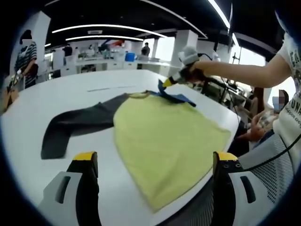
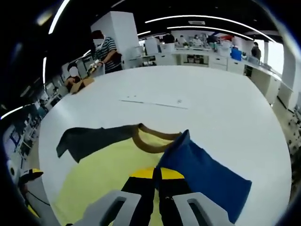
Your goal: Fold the garment on the visible template until the final outline fits inside the template.
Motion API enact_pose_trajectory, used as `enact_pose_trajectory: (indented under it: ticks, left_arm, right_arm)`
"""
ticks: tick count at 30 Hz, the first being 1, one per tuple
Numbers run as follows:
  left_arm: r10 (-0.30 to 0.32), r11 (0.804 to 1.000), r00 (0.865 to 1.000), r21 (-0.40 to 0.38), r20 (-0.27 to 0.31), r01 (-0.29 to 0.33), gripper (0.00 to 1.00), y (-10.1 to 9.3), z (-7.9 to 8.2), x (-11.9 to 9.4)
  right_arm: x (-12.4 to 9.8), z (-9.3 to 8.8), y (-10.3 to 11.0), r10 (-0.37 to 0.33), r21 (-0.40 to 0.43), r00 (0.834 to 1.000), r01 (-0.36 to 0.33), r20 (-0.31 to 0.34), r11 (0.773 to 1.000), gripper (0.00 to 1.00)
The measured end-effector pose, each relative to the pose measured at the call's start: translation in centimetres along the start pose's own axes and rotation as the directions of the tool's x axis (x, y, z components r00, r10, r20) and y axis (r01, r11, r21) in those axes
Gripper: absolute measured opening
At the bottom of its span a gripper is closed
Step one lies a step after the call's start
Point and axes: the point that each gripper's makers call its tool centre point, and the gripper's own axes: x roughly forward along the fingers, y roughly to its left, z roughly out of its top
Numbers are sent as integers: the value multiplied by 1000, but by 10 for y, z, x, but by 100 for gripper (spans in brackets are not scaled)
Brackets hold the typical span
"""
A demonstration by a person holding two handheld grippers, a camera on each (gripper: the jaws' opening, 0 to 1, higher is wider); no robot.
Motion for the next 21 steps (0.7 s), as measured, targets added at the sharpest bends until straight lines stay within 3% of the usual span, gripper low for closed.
enact_pose_trajectory:
  ticks: [21]
  left_arm:
    - [10, 1000, 1000, -8, -10, -10, 99, 3, -4, -1]
  right_arm:
    - [14, 27, 46, 79, -72, 997, -78, 14, 994, 0]
